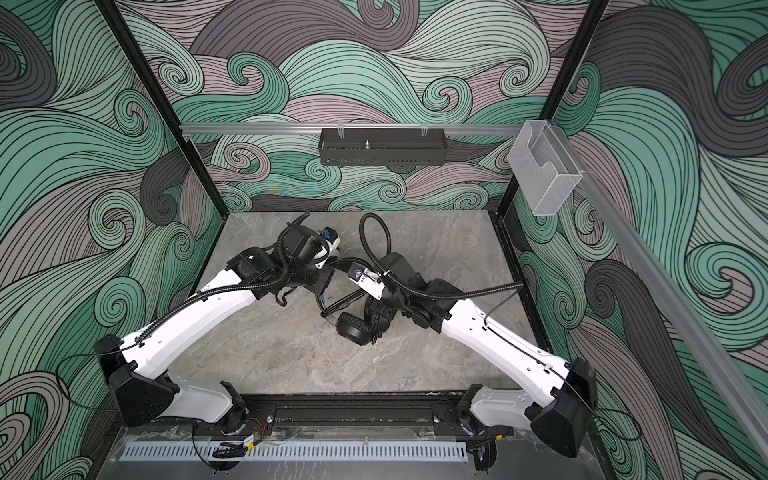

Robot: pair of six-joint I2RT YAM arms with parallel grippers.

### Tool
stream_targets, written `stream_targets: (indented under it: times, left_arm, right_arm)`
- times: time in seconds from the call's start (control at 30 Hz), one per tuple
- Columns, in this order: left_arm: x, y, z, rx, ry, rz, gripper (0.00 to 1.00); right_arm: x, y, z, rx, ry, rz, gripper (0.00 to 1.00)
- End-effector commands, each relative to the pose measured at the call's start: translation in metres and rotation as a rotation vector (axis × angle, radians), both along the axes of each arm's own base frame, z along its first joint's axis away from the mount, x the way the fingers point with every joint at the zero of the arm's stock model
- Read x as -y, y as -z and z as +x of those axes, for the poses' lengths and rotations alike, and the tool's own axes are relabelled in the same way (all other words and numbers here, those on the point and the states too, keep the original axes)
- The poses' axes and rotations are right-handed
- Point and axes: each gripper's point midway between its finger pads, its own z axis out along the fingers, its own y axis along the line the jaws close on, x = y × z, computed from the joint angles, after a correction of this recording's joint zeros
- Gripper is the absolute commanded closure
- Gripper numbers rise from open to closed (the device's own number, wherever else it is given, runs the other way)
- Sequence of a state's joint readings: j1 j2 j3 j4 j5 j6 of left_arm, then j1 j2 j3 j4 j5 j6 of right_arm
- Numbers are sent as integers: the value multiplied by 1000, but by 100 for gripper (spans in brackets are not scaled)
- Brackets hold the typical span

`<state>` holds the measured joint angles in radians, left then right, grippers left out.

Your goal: Wrap the headphones

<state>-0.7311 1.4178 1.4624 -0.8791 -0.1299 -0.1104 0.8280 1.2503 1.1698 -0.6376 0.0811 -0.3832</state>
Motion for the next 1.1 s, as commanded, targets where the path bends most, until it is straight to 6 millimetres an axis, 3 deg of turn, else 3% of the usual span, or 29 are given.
stream_targets:
  times: [0.0,0.27,0.6,0.77,0.9,1.07]
  left_arm:
    - [4,-16,-17,-12,64,-47,100]
    - [-3,-10,-13,-29,23,2,100]
    - [-7,-10,-16,-29,6,-5,100]
    - [-9,-10,-16,-37,-14,-3,100]
    - [-13,-7,-12,-47,-52,21,100]
    - [-2,7,7,-90,-148,8,100]
  right_arm:
    - [43,29,5,-56,134,-127,67]
    - [51,24,4,-73,176,-70,58]
    - [63,21,4,-110,249,1,58]
    - [73,11,6,-97,309,47,55]
    - [93,2,17,-90,419,99,47]
    - [138,-11,40,-86,646,184,38]
